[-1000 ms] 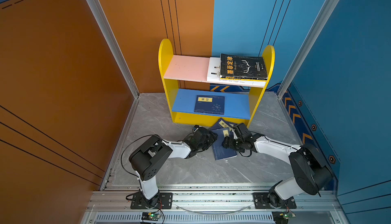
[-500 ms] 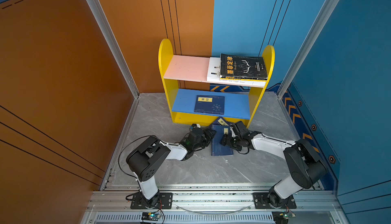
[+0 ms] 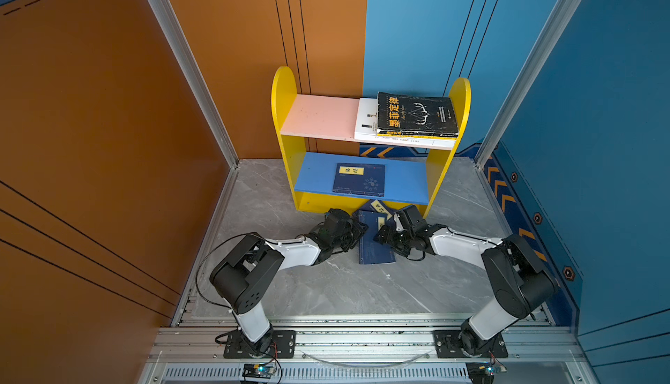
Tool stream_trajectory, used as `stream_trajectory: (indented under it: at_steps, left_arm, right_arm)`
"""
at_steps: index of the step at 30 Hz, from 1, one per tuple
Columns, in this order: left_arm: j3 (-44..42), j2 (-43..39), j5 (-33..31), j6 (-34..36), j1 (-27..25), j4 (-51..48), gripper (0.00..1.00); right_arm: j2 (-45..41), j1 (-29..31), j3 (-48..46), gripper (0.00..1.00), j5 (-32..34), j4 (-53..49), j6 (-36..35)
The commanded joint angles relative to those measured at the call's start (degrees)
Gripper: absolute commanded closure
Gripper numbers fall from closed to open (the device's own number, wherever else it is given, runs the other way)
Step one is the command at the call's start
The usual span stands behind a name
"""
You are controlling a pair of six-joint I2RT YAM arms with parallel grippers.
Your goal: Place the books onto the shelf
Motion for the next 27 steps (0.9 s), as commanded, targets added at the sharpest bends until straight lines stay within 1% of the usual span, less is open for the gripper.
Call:
stream_trajectory:
  at_steps: [1, 6, 7, 12, 14, 20, 22, 27]
  left_arm:
    - [2.2, -0.2, 3.9, 2.6, -0.6, -4.1, 0.63]
    - [2.9, -0.8, 4.4, 4.5, -0.7, -4.1, 0.8]
    - [2.9, -1.0, 4.4, 4.8, -0.7, -4.2, 0.82]
    - [4.5, -2.9, 4.1, 8.1, -0.6, -10.5, 0.82]
    - [5.2, -3.9, 4.0, 9.7, -0.7, -13.3, 0.86]
    - [6.6, -9.2, 2.3, 14.9, -0.7, -20.0, 0.89]
    - [7.0, -11.2, 1.8, 16.4, -0.4, -22.2, 0.92]
    - [6.7, -17.2, 4.7, 17.0, 1.5, -27.7, 0.95]
  right_arm:
    - [-0.2, 0.2, 2.3, 0.21, -3.1, 5.6, 1.9]
    - [-0.7, -0.3, 2.2, 0.21, -3.2, 5.4, 2.0]
    - [-0.9, -0.4, 2.1, 0.21, -3.2, 5.4, 2.0]
    - [-1.6, -1.3, 2.0, 0.22, -3.6, 5.9, 2.7]
    - [-2.0, -1.7, 2.0, 0.21, -3.9, 6.1, 2.9]
    - [-4.8, -3.1, 1.8, 0.2, -3.7, 5.2, 3.2]
    - [-6.1, -4.1, 1.6, 0.19, -3.5, 4.7, 3.3]
    - [-10.3, -6.6, 1.8, 0.18, -3.2, 0.7, 3.5]
